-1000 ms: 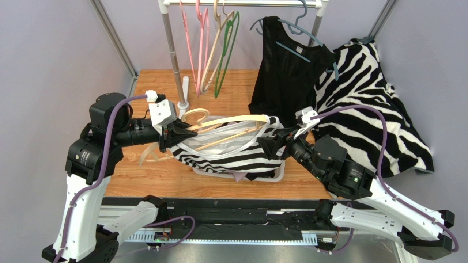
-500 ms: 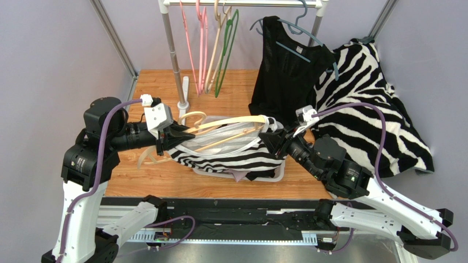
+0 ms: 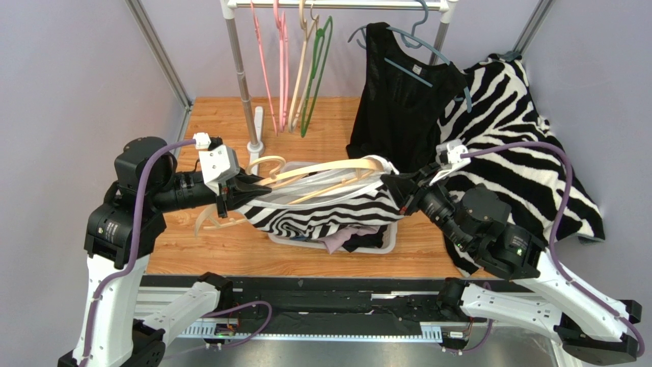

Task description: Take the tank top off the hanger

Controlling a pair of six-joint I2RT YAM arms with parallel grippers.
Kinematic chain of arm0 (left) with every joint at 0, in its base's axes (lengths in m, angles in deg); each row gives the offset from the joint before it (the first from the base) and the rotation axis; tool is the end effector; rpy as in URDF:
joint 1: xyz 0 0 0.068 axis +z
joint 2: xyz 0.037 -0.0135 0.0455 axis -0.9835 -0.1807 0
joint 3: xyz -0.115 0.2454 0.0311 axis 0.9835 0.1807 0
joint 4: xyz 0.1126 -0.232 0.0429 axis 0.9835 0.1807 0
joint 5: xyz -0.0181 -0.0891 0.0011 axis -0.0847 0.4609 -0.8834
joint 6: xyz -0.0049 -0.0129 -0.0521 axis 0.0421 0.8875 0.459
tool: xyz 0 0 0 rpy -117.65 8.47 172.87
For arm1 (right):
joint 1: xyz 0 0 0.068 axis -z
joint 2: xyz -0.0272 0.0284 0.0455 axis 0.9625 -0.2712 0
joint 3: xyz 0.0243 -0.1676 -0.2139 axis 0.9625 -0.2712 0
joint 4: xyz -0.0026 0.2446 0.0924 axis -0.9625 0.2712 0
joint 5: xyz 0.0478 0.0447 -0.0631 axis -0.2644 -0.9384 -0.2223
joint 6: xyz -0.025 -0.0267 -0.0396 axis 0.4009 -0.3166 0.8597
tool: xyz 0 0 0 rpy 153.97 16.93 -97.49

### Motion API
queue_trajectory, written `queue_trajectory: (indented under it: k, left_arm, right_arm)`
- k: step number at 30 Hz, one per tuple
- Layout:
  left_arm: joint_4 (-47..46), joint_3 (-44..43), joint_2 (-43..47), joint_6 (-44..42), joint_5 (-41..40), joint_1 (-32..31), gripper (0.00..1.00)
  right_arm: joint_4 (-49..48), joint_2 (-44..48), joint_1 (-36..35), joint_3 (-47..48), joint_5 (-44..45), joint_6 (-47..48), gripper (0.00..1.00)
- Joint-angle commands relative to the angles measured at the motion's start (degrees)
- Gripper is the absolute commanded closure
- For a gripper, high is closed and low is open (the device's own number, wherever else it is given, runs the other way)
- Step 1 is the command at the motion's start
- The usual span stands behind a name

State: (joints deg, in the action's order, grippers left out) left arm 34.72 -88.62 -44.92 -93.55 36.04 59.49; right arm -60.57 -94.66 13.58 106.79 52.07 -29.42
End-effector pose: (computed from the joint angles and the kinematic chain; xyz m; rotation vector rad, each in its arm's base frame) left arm 0.0840 -0.0586 0.4915 1.1262 1.4860 -0.7956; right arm 0.0790 0.1112 0.4166 -0.2656 1.6729 0.7329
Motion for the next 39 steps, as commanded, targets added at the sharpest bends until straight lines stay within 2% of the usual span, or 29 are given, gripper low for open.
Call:
queue_trajectory:
  k: [1, 7, 17, 24, 29, 31, 33, 35, 36, 39]
  left_arm:
    - [0.18, 0.19, 0.97, -1.27, 0.39, 0.59, 0.98]
    - [1.77, -0.08, 1.67, -2.07, 1.71, 0.59, 0.98]
    - [4.14, 0.01, 2.55, -3.74, 3.38, 0.76, 0.97]
    - [1.87, -3.14, 0.54, -1.11, 6.36, 1.11, 0.98]
    - [-0.94, -9.02, -4.03, 1.62, 8.48, 1.11, 0.98]
    - [-1.65, -11.05, -6.93, 2.32, 8.83, 1.11, 0.98]
    - [-2.27, -14.04, -9.91, 3.2, 9.53, 1.11, 0.98]
    - [-2.45, -16.5, -12.64, 4.08, 10.58, 1.03, 0.98]
    - [-2.36, -16.95, -13.35, 4.17, 10.85, 1.03, 0.98]
    - [-2.36, -16.87, -14.67, 4.0, 11.21, 0.68, 0.98]
  right_arm:
    - [0.31, -1.01, 2.32, 7.0, 4.73, 4.73, 1.0]
    - [2.42, -3.74, 7.24, 8.34, 2.63, 6.15, 1.0]
    - [2.69, -2.6, 27.79, 0.87, -17.04, -0.53, 1.0]
    - [0.23, -5.23, 28.87, -3.45, -27.43, 0.34, 1.0]
    - [1.98, -4.19, 28.78, -4.33, -30.86, 7.44, 1.0]
    - [2.77, -2.87, 28.78, -4.24, -31.74, 9.56, 0.83]
    - [3.56, -0.94, 28.78, -4.15, -32.97, 12.37, 0.61]
    - [4.53, 0.82, 28.78, -4.5, -34.03, 13.96, 0.54]
    - [4.97, 2.66, 28.87, -4.59, -34.38, 15.71, 0.47]
    - [7.78, 7.05, 28.78, -3.89, -35.69, 18.44, 0.38]
